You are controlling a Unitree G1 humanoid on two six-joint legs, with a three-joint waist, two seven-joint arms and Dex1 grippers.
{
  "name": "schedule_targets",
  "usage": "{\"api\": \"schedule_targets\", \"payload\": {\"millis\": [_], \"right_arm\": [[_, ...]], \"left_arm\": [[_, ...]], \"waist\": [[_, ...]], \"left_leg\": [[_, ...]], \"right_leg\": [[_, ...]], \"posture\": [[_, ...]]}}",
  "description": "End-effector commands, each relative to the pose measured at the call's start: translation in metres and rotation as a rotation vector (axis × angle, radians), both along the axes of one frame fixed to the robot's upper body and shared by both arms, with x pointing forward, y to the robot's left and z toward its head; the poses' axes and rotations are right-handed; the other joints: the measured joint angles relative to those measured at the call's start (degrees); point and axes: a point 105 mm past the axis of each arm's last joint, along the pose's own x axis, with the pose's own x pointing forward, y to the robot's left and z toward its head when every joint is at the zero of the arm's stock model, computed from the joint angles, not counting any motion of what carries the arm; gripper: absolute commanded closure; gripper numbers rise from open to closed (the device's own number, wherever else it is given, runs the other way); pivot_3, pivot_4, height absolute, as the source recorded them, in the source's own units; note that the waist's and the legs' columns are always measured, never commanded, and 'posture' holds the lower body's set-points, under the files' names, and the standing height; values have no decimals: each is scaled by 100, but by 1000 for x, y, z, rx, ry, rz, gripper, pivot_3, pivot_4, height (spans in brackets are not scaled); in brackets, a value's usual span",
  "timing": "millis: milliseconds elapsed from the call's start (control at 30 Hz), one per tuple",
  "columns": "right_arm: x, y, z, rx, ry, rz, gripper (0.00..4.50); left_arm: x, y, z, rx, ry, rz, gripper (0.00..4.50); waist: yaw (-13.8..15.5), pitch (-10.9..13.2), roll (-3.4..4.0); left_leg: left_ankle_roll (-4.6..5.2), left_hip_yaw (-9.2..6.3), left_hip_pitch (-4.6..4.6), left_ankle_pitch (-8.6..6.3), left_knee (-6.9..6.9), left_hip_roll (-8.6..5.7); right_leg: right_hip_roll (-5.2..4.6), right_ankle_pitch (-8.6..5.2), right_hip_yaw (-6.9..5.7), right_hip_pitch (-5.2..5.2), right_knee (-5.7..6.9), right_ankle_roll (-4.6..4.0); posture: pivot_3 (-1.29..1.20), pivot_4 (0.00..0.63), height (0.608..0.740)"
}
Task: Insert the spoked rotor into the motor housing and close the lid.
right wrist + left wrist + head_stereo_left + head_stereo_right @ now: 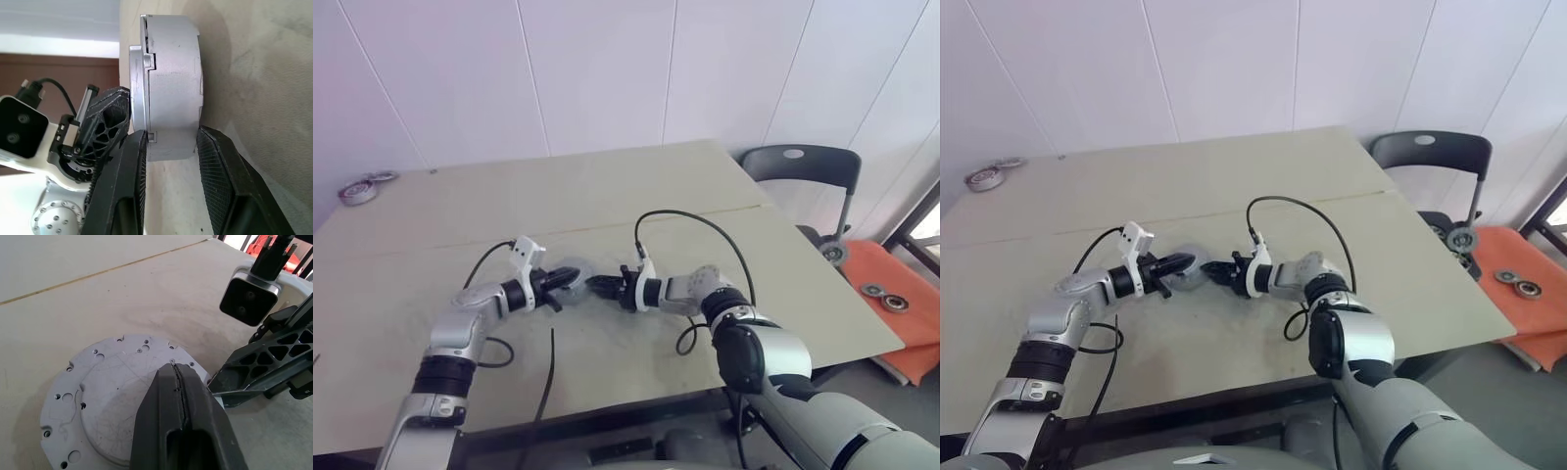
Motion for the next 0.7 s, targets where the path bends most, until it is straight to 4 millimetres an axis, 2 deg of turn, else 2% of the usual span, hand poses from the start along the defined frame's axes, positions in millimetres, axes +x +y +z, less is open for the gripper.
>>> {"api": "schedule_targets", "payload": {"millis": [33, 100, 200, 700], "right_arm": [[-7, -17, -35, -213, -38, 23, 3290], [-7, -16, -34, -205, -49, 34, 3290], [-9, -13, -30, -174, -50, 49, 3290], [5, -22, -37, -320, -213, 35, 3290]], "left_arm": [[-4, -1, -8, 23, 31, -5, 4500], [-4, -1, -8, 21, 30, -6, 4500], [-4, -2, -7, 18, 30, -11, 4500], [-5, -4, -8, 22, 30, -14, 4500]], "waist": [[-10, 3, 8], [-20, 9, 27], [-33, 12, 37], [-90, 12, 64]], "left_leg": [[-1, 0, 10, 0, 1, 0], [-10, 0, 33, -6, 6, 3], [-25, -2, 19, -15, 21, 6], [-24, -5, 6, -14, 29, 5]], "right_leg": [[0, 0, -1, 6, -1, 0], [-1, -2, -8, 16, -15, -2], [-5, -3, -20, 18, -42, -3], [-7, -1, -19, 18, -57, 1]], "posture": [[0, 0, 740], [0, 0, 740], [0, 0, 740], [0, 0, 740]]}}
